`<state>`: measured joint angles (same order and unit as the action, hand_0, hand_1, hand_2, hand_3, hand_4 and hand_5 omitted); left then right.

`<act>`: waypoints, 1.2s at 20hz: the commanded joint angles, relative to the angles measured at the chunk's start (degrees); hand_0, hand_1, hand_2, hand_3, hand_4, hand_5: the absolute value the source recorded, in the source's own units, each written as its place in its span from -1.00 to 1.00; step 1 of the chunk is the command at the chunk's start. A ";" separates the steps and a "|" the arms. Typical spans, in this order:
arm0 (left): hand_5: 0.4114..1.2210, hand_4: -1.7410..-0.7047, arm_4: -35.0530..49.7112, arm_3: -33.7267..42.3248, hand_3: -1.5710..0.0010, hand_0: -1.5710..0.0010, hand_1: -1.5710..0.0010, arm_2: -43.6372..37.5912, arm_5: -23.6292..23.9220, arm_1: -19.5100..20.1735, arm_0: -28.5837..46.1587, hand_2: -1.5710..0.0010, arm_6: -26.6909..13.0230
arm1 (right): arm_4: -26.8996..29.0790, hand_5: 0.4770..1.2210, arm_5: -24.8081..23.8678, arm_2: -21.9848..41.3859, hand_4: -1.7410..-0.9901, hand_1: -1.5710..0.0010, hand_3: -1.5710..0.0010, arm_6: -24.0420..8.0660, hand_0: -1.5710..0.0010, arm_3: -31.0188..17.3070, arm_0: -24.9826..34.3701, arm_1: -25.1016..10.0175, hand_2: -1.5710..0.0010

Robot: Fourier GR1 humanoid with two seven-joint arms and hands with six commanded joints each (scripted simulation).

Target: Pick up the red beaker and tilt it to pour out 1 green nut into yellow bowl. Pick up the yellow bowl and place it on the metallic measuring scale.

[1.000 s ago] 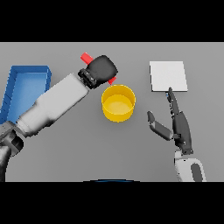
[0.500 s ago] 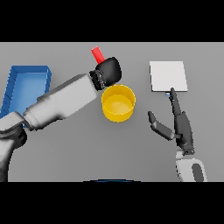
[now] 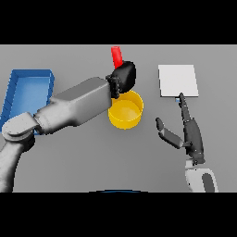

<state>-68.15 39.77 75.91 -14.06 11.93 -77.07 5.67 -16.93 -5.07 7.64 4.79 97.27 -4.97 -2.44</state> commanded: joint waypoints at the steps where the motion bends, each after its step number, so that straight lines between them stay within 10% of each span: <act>1: 1.00 -0.96 -0.39 0.58 -1.00 -1.00 -1.00 0.90 -0.05 0.21 -0.47 -1.00 0.15 | 1.03 -0.58 0.02 -0.47 0.56 1.00 1.00 -0.23 1.00 -0.62 0.72 0.52 1.00; 9: 1.00 -0.97 1.50 -6.74 -1.00 -1.00 -1.00 1.17 3.43 2.26 -12.15 -1.00 3.26 | 1.79 -0.52 0.78 -0.23 0.56 1.00 1.00 2.21 1.00 -0.42 0.15 0.57 1.00; 11: 1.00 -0.98 3.80 -9.06 -0.50 -1.00 -1.00 -1.19 5.12 4.08 -15.38 -1.00 3.13 | 1.04 -0.51 0.45 0.17 0.55 1.00 1.00 2.46 1.00 -0.46 0.30 0.68 1.00; 24: 1.00 -1.00 48.37 -36.06 -0.88 -1.00 -1.00 -39.06 13.01 18.19 -16.43 -1.00 -6.41 | 4.06 -0.60 2.15 -0.12 0.75 1.00 1.00 3.13 1.00 -1.89 2.34 1.41 1.00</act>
<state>-19.65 3.66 36.93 -1.13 30.19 -93.40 -0.77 -12.87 -2.91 7.52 7.99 95.37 -2.66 -1.03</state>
